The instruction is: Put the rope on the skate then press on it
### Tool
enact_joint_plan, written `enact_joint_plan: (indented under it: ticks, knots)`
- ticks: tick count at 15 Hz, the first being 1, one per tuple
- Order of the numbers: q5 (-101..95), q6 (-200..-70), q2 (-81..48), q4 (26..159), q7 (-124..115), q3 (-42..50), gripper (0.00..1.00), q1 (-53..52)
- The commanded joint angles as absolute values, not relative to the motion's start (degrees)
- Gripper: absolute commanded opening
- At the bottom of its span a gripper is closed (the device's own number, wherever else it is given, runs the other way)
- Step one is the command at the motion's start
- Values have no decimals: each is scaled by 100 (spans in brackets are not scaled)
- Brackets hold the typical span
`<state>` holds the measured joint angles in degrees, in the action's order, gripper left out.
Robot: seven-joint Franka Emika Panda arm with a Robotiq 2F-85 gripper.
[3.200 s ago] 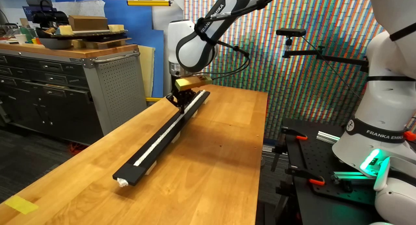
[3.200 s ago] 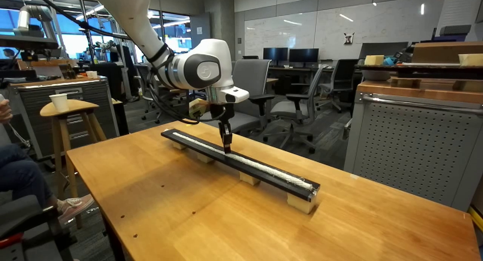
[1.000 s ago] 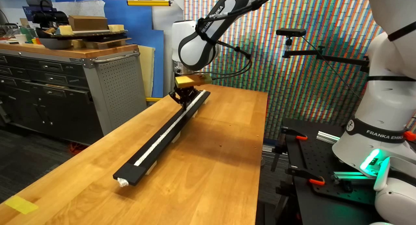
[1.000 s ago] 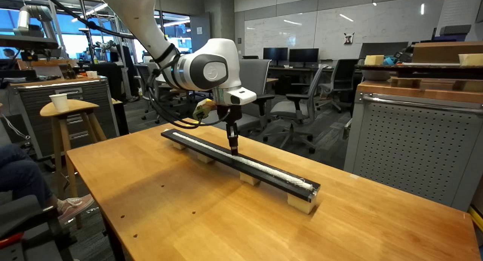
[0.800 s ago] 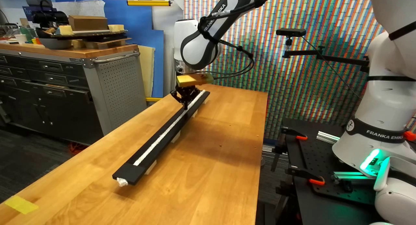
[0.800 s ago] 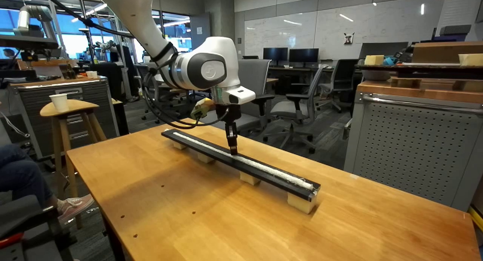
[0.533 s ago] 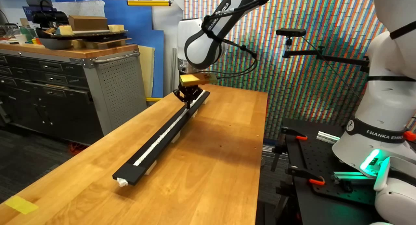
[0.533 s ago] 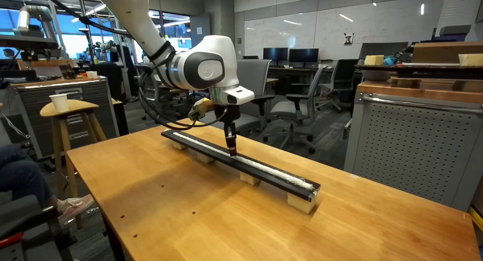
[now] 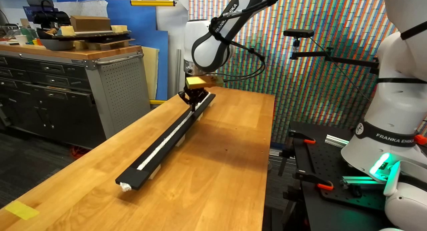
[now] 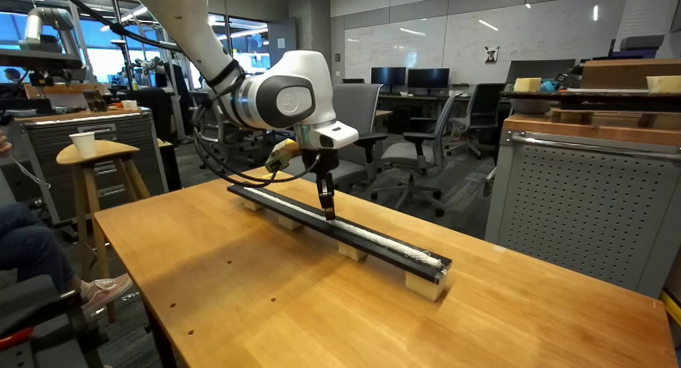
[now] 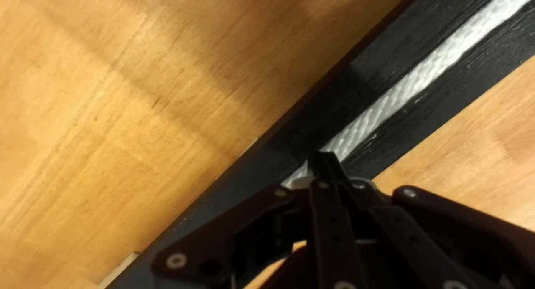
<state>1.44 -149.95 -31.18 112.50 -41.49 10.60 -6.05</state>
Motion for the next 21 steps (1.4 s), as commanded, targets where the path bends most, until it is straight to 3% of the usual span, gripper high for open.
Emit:
enact_joint_plan:
  ticks: [1, 16, 21]
  knots:
    - [96, -15194, -2914, 11446, -3983, 1055, 0, -582]
    - [239, -14362, -3751, 10566, -3181, 844, 0, -431]
    - [48, -14182, -3490, 10606, -3164, 954, 0, -590]
